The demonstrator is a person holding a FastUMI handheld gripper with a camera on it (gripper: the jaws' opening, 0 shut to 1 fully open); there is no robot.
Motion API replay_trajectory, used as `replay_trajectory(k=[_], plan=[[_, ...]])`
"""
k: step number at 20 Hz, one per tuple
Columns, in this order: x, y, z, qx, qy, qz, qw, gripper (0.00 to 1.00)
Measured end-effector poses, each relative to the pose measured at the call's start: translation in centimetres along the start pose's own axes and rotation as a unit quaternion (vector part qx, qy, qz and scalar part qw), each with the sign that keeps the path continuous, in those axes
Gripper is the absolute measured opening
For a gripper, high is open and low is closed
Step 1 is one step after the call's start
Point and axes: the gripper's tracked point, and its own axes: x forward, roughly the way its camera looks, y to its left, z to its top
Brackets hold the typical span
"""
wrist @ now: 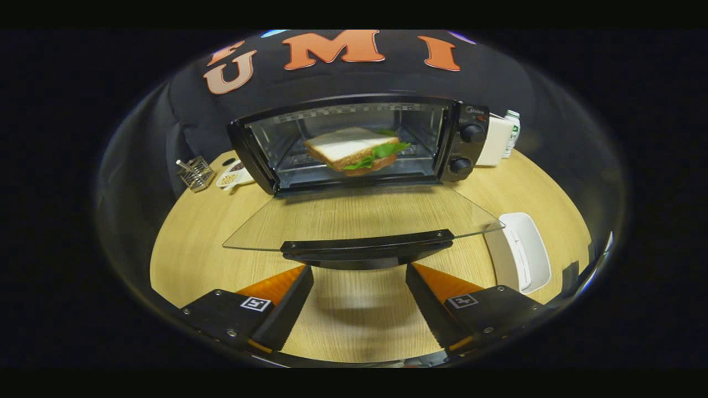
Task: Open the toaster oven, put the food inside, and close the toaster oven door.
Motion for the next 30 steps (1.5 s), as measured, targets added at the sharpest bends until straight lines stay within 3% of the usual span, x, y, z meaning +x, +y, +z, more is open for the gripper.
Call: replay_trajectory(k=[12,30], plan=[[0.7,1.1,7.3,0.021,-0.048,0.001,0.999,1.0],[2.9,2.7,14.2,0.037,-0.08,0.01,0.996,0.99]])
